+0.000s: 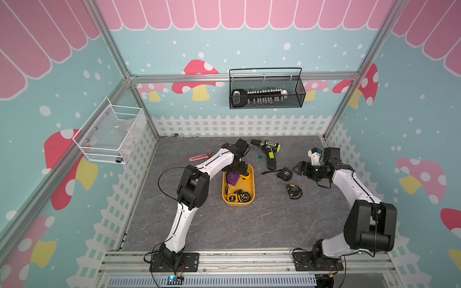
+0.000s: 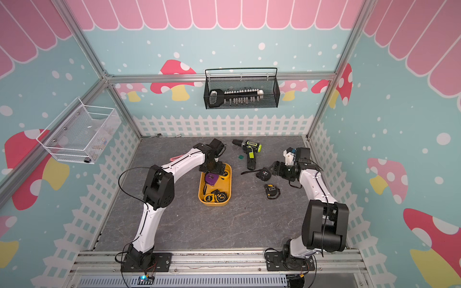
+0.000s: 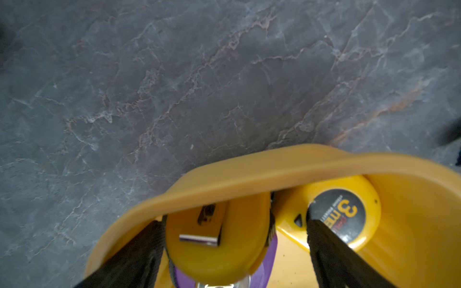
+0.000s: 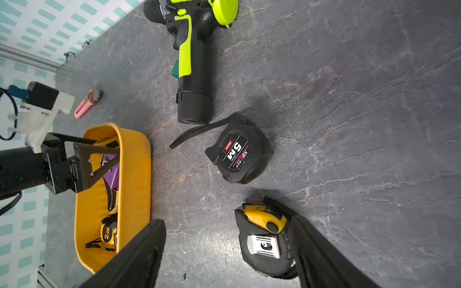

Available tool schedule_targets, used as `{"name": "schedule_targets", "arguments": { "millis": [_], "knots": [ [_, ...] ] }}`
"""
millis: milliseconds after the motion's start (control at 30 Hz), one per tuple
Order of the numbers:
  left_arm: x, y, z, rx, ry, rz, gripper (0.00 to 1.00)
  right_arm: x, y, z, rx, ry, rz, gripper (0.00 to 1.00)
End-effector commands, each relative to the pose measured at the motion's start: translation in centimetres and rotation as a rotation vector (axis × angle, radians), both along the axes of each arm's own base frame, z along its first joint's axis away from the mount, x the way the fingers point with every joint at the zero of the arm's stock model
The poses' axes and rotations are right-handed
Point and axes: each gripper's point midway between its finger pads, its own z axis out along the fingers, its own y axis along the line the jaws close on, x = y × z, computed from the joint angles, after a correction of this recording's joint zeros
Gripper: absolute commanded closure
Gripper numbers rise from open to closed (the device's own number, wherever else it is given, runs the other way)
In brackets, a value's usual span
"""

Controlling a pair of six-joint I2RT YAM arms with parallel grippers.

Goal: Take the tape measure out of the storage box
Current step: Pick up the tape measure from the storage box.

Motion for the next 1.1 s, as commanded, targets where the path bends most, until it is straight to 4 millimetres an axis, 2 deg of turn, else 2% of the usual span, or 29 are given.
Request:
{"name": "schedule_targets", "arguments": {
  "millis": [0,267,467,600,733,867,967,1067],
  "knots": [
    [1.7,0.3,-0.4,-0.002,-0.049,0.042,0.13,-0.6,0.5,0.2,-0.015,-0.024,0.024,0.17],
    [2.1,0.2,-0.7,-0.017,-0.087,0.03,0.39,-1.1,1.9,-0.8,0.013,0.0,0.055,0.18],
    [0.9,0.5,-1.3,-0.023,-0.068,0.011,0.43,-1.3,2.6,-0.9,0.021,0.007,0.07,0.18],
    [0.7,0.3,0.0,-0.061,-0.1,0.007,0.5,-1.6,3.5,-0.5,0.038,-0.008,0.103,0.19],
    [0.0,-0.4,3.8,-0.139,-0.143,-0.014,0.53,-2.3,6.8,0.9,0.104,-0.07,0.229,0.19],
    [-1.6,-1.1,7.6,-0.234,-0.173,-0.085,0.54,-3.5,11.0,1.9,0.163,-0.135,0.37,0.18],
    [-3.4,-1.8,9.1,-0.314,-0.141,-0.159,0.54,-4.1,14.0,2.1,0.182,-0.182,0.468,0.18],
    [-5.4,-2.4,9.7,-0.392,-0.057,-0.217,0.55,-4.4,16.7,2.6,0.19,-0.249,0.554,0.18]
  ]
}}
